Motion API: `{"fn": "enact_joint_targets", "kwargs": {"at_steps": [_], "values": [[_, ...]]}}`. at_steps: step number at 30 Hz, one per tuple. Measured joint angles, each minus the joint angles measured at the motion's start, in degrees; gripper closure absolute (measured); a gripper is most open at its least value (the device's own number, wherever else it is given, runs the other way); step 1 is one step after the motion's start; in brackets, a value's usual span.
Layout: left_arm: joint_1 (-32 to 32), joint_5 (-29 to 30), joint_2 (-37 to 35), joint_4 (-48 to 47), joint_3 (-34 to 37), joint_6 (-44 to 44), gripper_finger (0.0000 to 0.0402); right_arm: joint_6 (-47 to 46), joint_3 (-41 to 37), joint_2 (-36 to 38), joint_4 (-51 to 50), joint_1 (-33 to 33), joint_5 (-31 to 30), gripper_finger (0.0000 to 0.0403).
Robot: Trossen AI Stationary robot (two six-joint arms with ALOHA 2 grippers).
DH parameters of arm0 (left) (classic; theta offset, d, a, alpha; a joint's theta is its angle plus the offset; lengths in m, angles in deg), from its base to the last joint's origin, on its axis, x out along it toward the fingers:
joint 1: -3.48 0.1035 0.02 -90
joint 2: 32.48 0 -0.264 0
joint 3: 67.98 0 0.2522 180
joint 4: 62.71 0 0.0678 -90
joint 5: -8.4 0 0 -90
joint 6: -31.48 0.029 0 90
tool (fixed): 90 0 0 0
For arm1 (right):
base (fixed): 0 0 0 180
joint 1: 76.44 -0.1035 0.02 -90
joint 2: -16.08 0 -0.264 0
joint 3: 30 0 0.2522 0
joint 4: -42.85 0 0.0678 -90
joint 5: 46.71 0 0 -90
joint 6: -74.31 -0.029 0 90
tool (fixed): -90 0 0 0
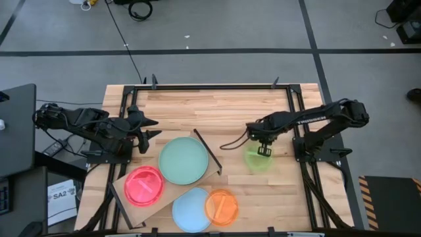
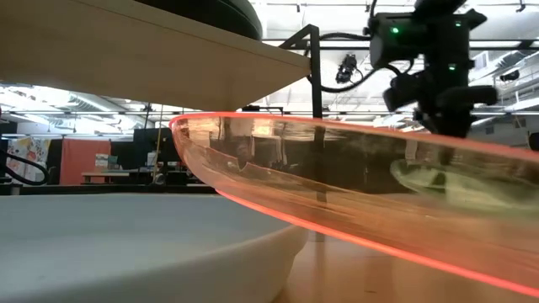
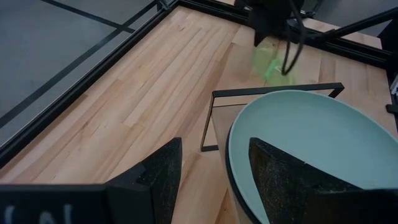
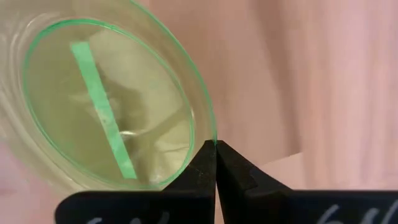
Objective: Place and stack plates onto a shelf
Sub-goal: Stack the green plate on top of the pink plate on the shelf
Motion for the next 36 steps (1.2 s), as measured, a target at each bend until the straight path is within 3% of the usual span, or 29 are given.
{"fn": "enact_joint_targets", "kwargs": {"at_steps": [8, 15, 28, 36], "values": [[0.0, 0.1, 0.0, 0.0, 0.0, 0.1, 0.0209, 0.1, 5.0, 0.0, 0.3, 5.1, -8.5, 0.0396], [0.0, 4.9, 0.0, 0.0, 0.0, 0.3, 0.0209, 0.1, 8.5, 0.0, 5.3, 10.0, -15.5, 0.0396], [0.0, 13.3, 0.0, 0.0, 0.0, 0.2, 0.0209, 3.0, 9.5, 0.0, 31.8, 18.9, -16.3, 0.0396], [0.0, 23.4, 1.5, 0.7, 0.0, -0.1, 0.0209, 3.1, 9.5, 0.0, 49.9, 21.1, -15.9, 0.0396]]}}
